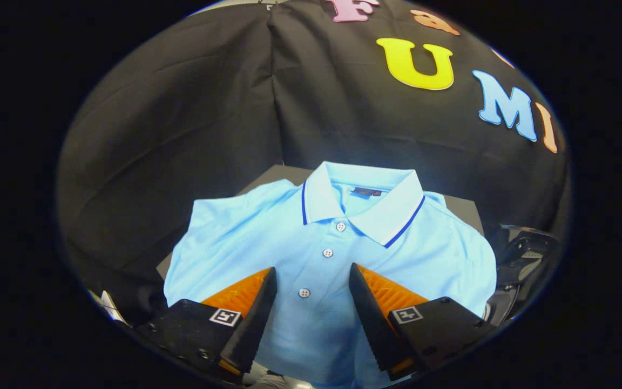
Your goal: Put the clothes into the washing machine and then close the washing machine lid.
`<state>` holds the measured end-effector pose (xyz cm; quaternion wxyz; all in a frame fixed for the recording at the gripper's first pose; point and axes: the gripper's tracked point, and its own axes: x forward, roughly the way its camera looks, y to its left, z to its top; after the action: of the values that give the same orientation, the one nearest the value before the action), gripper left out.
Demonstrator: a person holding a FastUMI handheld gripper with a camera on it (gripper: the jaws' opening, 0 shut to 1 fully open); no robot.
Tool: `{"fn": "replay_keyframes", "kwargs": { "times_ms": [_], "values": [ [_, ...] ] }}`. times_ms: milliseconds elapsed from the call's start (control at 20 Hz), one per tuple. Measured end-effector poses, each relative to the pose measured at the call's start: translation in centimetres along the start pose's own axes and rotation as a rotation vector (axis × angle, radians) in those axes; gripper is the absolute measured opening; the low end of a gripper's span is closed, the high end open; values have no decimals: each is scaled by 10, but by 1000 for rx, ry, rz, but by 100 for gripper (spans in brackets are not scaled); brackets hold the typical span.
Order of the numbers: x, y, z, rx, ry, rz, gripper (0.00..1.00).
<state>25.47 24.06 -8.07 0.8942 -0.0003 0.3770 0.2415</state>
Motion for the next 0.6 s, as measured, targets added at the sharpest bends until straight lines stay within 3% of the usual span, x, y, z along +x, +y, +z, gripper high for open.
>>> {"fn": "replay_keyframes", "kwargs": {
  "times_ms": [150, 350, 450, 600],
  "values": [
    [4, -3, 1, 78, -11, 14, 89],
    [2, -1, 1, -175, -39, -50, 90],
    [-1, 4, 6, -242, -76, -61, 89],
    [3, 4, -1, -143, -40, -61, 89]
  ]
}}
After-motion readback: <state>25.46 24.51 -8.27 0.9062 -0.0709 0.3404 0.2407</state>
